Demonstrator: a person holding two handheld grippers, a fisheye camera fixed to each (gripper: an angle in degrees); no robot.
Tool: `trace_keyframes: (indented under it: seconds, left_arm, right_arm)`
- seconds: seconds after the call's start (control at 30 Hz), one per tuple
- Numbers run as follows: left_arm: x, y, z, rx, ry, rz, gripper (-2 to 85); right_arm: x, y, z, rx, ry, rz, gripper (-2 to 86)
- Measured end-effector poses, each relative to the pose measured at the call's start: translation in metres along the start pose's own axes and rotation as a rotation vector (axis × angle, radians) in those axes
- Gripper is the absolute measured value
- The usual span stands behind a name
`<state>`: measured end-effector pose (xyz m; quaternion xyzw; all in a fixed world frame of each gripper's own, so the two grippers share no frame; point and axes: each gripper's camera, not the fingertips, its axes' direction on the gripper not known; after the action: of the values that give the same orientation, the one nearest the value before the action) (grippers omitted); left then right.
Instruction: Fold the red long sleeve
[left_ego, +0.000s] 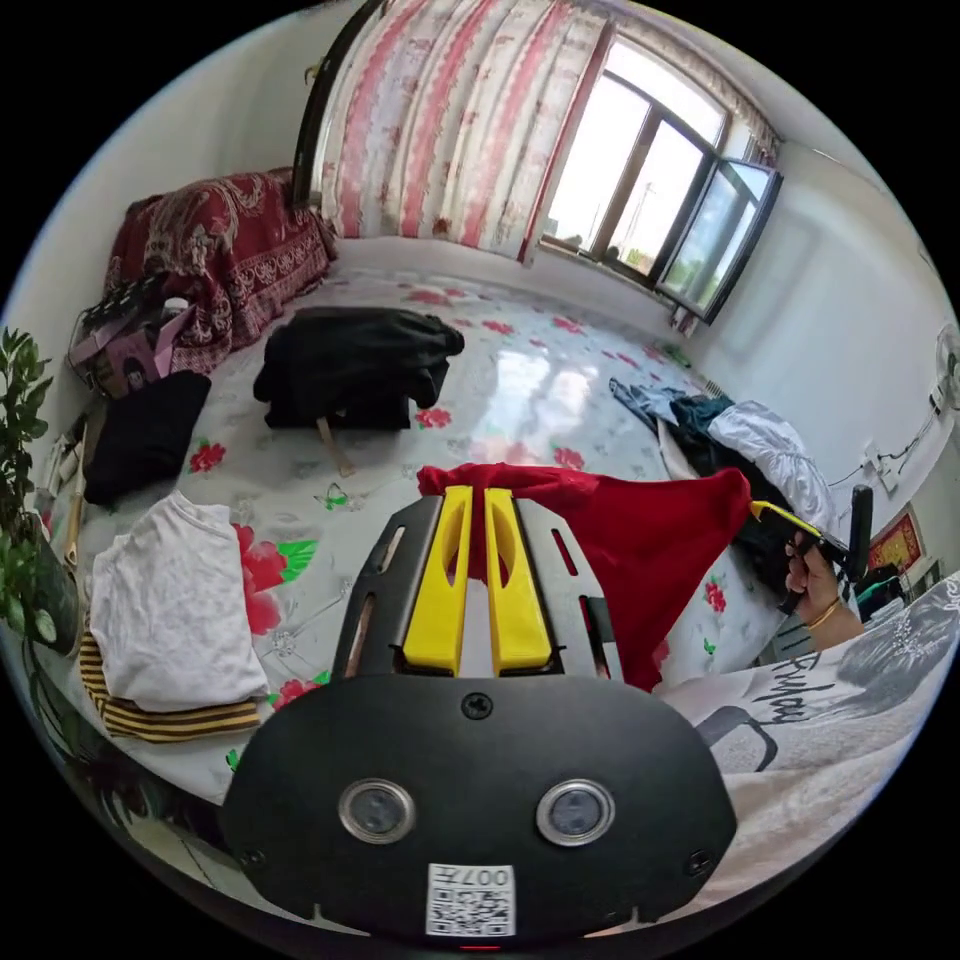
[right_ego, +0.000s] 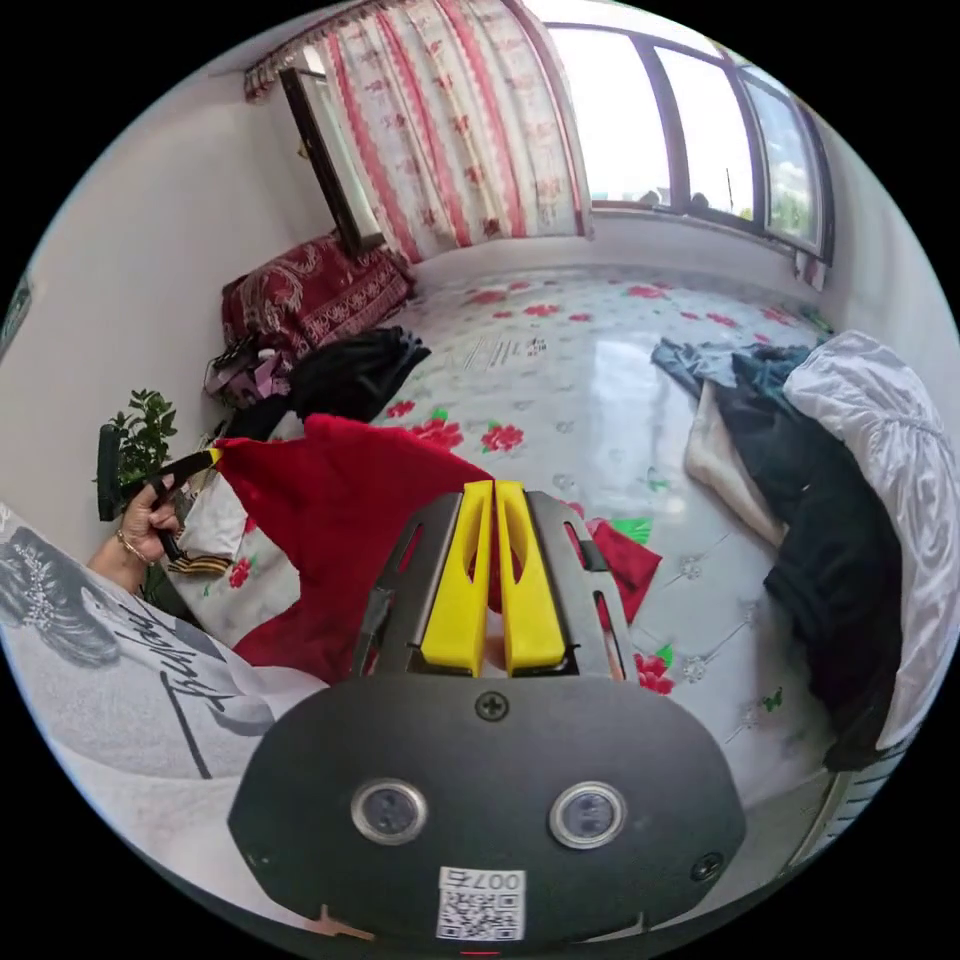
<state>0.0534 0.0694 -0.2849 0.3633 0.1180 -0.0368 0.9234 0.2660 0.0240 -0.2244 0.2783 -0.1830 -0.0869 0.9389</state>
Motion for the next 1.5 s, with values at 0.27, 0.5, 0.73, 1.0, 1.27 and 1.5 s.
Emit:
trace_keyframes:
  seconds: [0.27, 0.5, 0.73, 1.0, 1.27, 1.5]
  left_arm:
    - [0.094, 0.015, -0.227, 0.454, -0.106, 0.241, -0.6]
    - [0.145, 0.036, -0.349, 0.731, -0.180, 0.351, -0.6]
    - [0.139, -0.021, -0.366, 0.818, -0.083, 0.324, -0.3]
    - [0.044, -0.208, -0.110, 0.269, -0.144, -0.003, 6.8]
    - [-0.049, 0.001, 0.154, -0.262, -0.195, -0.088, 5.4]
    - [-0.070, 0.118, 0.267, -0.558, -0.134, -0.128, 5.6]
  right_arm:
    - [-0.064, 0.002, -0.176, 0.369, 0.122, -0.205, -0.3]
    - [-0.103, 0.022, -0.297, 0.686, 0.160, -0.290, -0.3]
    - [-0.107, -0.029, -0.314, 0.786, 0.205, -0.351, -0.1]
    - [-0.023, -0.179, -0.133, 0.387, 0.162, -0.125, 3.6]
    - [0.082, -0.013, 0.079, -0.276, 0.082, 0.120, 8.4]
    - [0.112, 0.063, 0.155, -0.496, 0.147, 0.226, 8.9]
